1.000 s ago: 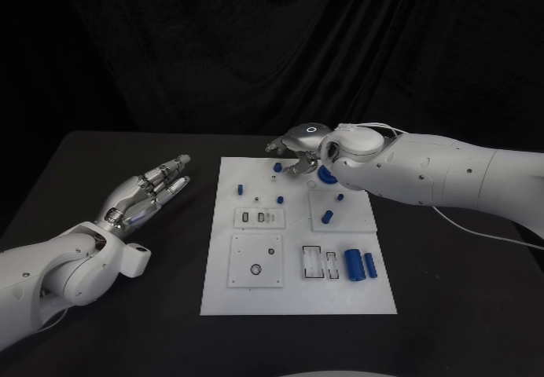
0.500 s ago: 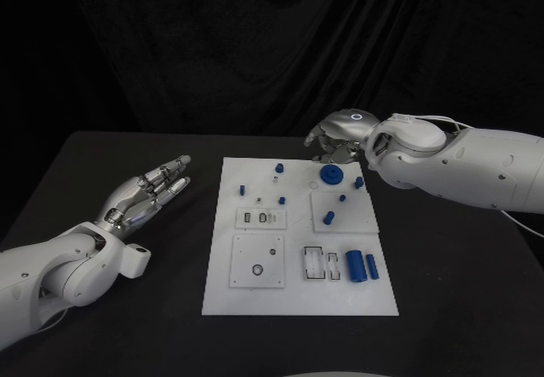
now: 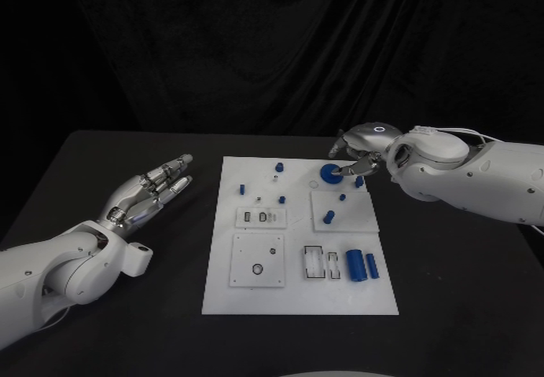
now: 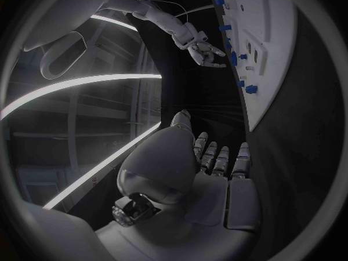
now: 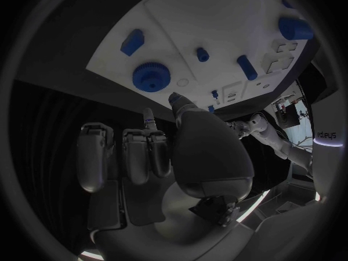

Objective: Assemble the parts on the task board

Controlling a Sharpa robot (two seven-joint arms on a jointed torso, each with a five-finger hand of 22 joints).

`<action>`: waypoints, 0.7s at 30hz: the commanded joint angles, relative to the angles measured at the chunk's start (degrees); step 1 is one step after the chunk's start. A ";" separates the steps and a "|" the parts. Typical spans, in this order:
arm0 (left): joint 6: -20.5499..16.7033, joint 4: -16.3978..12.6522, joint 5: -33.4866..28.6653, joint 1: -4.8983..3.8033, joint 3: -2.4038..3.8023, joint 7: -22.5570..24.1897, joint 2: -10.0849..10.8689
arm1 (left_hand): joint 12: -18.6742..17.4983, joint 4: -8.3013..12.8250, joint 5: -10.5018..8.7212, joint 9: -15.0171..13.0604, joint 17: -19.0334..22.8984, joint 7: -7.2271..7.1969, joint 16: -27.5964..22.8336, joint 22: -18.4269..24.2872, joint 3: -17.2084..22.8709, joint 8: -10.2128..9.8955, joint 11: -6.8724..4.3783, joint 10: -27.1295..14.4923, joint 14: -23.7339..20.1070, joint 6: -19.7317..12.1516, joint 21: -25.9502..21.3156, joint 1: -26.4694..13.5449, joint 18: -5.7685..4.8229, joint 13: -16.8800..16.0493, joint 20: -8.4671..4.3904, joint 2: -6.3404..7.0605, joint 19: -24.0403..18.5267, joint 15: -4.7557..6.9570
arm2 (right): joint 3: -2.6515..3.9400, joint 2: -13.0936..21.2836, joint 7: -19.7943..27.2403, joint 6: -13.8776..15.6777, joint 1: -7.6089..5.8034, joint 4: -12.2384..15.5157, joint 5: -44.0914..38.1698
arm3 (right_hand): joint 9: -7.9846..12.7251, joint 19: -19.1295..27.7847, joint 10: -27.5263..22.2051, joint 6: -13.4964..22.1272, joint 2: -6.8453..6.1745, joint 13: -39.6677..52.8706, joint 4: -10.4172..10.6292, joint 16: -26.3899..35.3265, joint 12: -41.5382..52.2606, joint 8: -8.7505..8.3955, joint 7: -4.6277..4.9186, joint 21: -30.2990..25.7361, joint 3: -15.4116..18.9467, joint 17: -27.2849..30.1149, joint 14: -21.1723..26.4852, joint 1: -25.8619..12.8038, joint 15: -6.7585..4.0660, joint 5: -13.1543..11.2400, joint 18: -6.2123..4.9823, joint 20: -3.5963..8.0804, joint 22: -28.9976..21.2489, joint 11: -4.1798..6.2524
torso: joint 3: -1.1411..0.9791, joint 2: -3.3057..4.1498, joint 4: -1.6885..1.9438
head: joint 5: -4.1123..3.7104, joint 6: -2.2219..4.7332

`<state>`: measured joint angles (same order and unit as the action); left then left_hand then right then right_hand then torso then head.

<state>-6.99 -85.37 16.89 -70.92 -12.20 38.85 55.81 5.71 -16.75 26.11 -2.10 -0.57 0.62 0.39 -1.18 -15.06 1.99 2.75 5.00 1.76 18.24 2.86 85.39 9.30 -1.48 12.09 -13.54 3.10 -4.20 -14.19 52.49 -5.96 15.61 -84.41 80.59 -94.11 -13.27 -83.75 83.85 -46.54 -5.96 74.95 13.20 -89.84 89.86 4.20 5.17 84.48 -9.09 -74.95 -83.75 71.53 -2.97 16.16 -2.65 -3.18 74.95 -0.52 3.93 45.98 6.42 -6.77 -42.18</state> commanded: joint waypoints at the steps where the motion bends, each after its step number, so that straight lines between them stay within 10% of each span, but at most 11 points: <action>1: 0.67 0.03 0.13 -0.06 0.04 10.10 -0.12 | 0.22 0.03 0.19 -0.01 0.06 0.08 0.07 0.03 -0.17 0.11 0.06 -0.17 -0.28 -0.09 -0.26 0.02 1.10 0.03 0.13 -0.01 -0.10 -0.03 | 0.02 -0.02 -3.74 -2.98 0.35 -0.28 -0.14 | 0.14 -2.28 6.15 0.56 0.18 15.05 0.14 -0.16 0.14 -0.35 -0.06 0.53 -0.26 -15.05 -6.25 -0.20 -0.37 0.13 1.17 0.00 12.01 -0.03 | -0.15 0.10 0.18 | -0.13 -0.02; 21: 0.92 0.13 0.13 -0.05 0.04 10.00 -0.15 | 0.20 -0.03 -0.04 -0.01 0.06 0.04 0.07 0.02 -0.20 0.10 0.08 -0.21 -0.29 -0.15 -0.26 -0.05 1.10 0.03 0.18 -0.04 -0.09 -0.10 | 0.02 -2.36 -3.78 -4.18 1.67 -3.16 -0.14 | 0.18 -2.23 6.15 1.35 0.73 15.05 -1.94 -0.16 0.14 -0.07 -0.30 0.54 -0.91 -15.05 -6.25 1.69 -0.57 0.09 1.15 0.20 12.20 0.28 | 0.08 0.07 0.33 | -0.22 -0.31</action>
<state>-6.77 -85.17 16.89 -70.92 -12.20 38.85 55.72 5.71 -16.75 26.11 -2.09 -0.57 0.62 0.39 -1.19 -15.06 1.99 2.75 5.00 1.76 18.24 2.86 85.39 9.30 -1.48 12.09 -13.54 3.10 -4.20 -14.19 50.15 -8.44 12.44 -82.90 77.55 -94.09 -13.02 -83.75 83.84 -45.00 -5.42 74.93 11.67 -89.84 89.86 3.99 4.87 85.16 -9.98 -74.94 -83.95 72.69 -3.16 16.16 -1.77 -3.18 74.93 -0.52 3.92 46.06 6.68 -6.97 -42.49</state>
